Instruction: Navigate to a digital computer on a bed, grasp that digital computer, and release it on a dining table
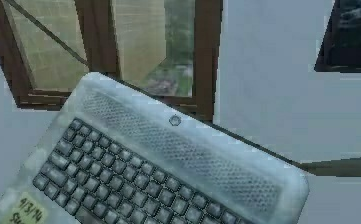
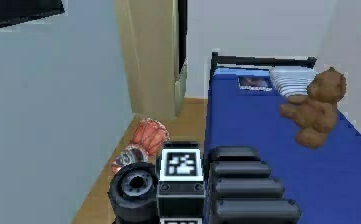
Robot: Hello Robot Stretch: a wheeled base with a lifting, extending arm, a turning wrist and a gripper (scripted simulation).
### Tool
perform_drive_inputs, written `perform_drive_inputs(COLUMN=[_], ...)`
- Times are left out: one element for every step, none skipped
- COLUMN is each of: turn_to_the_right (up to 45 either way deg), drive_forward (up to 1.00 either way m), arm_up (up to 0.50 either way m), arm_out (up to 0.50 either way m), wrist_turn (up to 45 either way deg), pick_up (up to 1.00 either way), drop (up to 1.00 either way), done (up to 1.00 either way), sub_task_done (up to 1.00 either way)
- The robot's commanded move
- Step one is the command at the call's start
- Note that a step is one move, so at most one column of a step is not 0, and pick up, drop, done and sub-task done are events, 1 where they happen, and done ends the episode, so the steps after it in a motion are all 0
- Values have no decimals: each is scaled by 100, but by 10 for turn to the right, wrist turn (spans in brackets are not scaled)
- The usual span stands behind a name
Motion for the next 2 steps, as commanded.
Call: perform_drive_inputs(turn_to_the_right=[-450, -180], drive_forward=[0, 0], arm_up=[0, 0], arm_out=[0, 0], wrist_turn=[0, 0], pick_up=[0, 0], drop=[0, 0], done=[0, 0], sub_task_done=[0, 0])
